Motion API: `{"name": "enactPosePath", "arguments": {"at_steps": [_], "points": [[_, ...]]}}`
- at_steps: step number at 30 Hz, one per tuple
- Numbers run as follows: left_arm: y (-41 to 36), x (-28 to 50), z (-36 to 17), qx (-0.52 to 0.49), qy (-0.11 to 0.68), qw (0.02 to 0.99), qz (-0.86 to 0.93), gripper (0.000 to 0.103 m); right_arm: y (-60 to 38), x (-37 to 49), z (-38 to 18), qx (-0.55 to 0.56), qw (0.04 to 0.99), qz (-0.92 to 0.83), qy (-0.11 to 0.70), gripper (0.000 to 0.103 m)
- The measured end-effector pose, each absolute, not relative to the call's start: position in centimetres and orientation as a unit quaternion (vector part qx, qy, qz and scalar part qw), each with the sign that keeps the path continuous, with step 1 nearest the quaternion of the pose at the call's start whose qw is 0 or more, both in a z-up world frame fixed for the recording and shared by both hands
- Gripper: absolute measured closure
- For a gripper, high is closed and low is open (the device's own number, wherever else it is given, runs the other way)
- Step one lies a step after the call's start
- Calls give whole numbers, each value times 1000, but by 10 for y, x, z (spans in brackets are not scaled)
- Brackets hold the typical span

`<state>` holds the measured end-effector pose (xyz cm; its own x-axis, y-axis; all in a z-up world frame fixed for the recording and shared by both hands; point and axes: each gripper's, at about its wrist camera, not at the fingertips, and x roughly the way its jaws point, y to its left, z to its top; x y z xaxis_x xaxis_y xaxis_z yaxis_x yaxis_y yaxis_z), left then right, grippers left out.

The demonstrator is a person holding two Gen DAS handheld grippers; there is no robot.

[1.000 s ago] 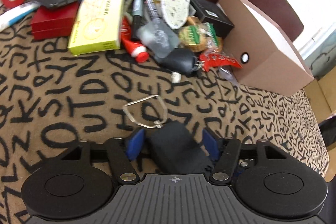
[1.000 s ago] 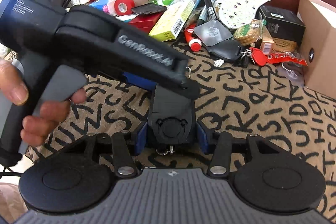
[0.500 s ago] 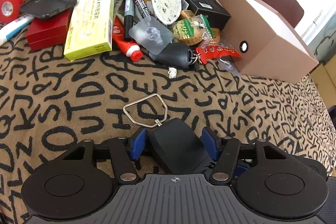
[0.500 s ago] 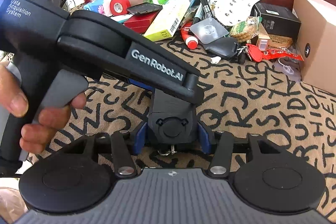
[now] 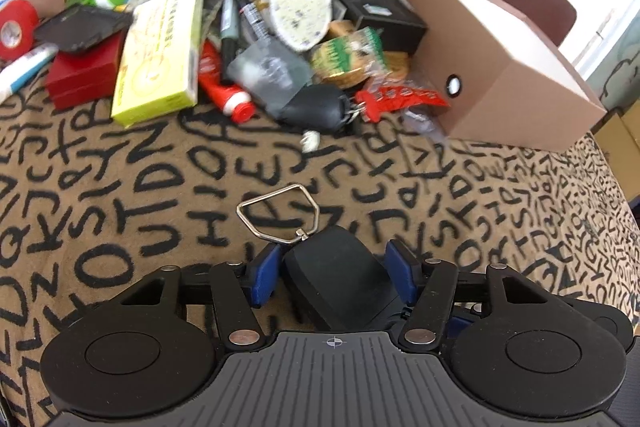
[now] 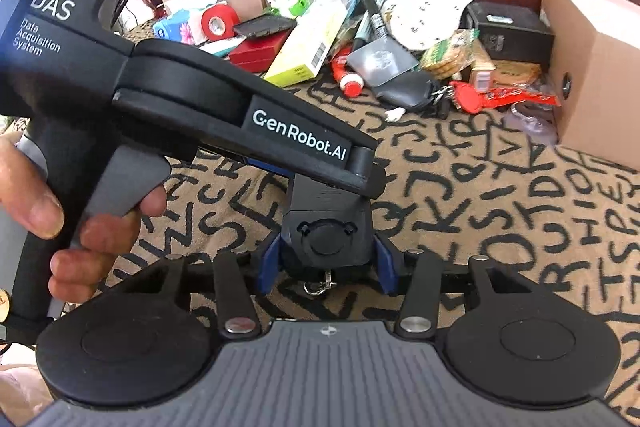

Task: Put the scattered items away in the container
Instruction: 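Carry the black device with both tools over the cardboard box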

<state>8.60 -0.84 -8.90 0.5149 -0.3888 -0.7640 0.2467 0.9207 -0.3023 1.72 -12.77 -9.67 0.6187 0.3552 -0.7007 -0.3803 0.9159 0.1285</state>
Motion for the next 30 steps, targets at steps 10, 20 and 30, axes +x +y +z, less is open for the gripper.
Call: {"name": "enactPosePath", "arguments": {"at_steps": [10, 20, 30], "points": [[-58, 95, -21, -67, 380, 893, -231, 44, -167, 11, -42, -37, 938, 162, 303, 50], [-134, 133, 58, -52, 287, 914, -281, 44, -229, 36, 22, -59, 970, 98, 215, 50], [-196, 210, 74, -72, 267, 911, -307, 44, -290, 100, 41, -68, 979, 62, 180, 50]]}}
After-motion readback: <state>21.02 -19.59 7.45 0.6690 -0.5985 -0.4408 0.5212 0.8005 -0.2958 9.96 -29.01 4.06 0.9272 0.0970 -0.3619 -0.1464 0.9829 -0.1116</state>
